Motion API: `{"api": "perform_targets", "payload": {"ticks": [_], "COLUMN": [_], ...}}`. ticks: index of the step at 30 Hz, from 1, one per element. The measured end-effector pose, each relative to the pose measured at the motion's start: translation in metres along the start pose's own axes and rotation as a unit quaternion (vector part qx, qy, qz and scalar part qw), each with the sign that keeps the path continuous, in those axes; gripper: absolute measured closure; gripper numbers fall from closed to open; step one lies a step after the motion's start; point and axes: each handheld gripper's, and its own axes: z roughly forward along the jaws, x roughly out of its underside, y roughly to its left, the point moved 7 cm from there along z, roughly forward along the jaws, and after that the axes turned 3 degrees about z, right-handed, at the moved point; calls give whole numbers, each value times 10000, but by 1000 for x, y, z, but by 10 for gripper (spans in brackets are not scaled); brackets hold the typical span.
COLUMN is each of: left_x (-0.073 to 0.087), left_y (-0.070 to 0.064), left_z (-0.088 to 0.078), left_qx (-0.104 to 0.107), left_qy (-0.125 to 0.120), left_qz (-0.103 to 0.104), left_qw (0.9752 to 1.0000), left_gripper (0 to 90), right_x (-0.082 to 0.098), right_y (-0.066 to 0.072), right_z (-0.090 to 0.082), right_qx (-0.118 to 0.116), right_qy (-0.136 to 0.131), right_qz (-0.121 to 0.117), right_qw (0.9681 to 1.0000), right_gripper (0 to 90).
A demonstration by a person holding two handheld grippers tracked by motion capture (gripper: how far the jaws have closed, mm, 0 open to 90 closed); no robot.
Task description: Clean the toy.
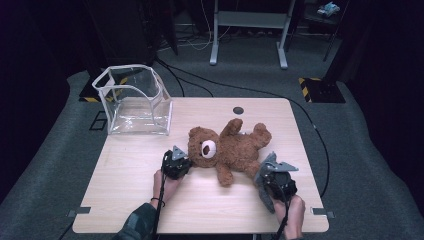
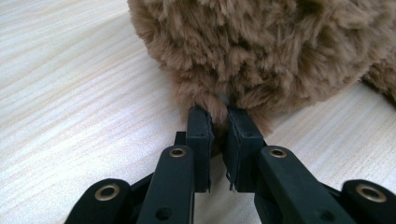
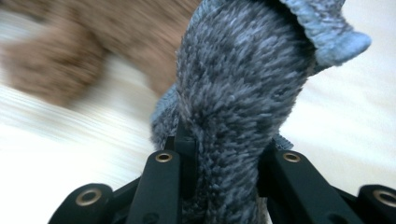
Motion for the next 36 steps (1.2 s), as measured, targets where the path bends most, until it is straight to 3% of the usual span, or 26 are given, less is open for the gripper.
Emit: {"api": "perform_targets", "payload": {"ticks": [3,5,7,9,10,16,19,22,26,31,34,36], "left_x": [0,0,0,0,0,0,0,0,0,0,0,0], "left_y": [0,0,0,0,0,0,0,0,0,0,0,0], "left_z": [0,0,0,1,0,0,0,0,0,0,0,0], "left_qx": [0,6,13,-4,10,10,5,8,15,15,15,16], "left_qy": [-3,-2,-19,-50,-21,-2,1,-1,11,0,2,1], "left_qz": [-3,-4,-17,-75,-50,-5,0,-2,3,1,6,4], "left_qw": [10000,10000,10000,10000,10000,10000,10000,10000,10000,10000,10000,10000], "left_gripper": [804,804,804,804,804,805,805,805,805,805,805,806], "right_x": [-15,-19,-15,-6,-1,21,20,10,-8,-32,-37,-36], "right_y": [27,45,51,44,38,-1,-7,9,38,70,85,87], "right_z": [4,17,30,41,41,28,23,20,28,54,62,68], "right_qx": [-250,-407,-334,-160,-151,295,359,162,-73,-260,-460,-344], "right_qy": [-194,-48,168,258,315,477,405,204,62,108,178,234], "right_qz": [-311,-486,-604,-662,-535,-278,-215,-364,-722,-1024,-1211,-1321], "right_qw": [9990,9980,9975,9973,9980,9980,9983,9990,9973,9943,9914,9904], "right_gripper": [724,724,724,726,727,727,726,725,726,725,725,726]}}
